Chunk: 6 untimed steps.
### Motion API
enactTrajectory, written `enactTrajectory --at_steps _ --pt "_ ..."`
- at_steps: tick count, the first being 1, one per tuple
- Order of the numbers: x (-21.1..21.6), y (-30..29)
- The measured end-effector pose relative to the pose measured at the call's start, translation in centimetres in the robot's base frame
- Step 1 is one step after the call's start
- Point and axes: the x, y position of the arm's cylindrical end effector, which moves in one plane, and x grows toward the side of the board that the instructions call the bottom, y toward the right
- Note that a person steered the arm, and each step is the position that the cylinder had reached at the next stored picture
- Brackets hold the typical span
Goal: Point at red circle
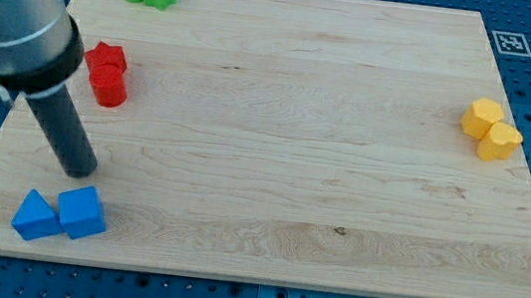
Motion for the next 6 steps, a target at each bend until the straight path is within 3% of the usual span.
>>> enactTrajectory --at_steps 3,6 --pt "-2.9 -1.5" --pt "-8.4 -2.7"
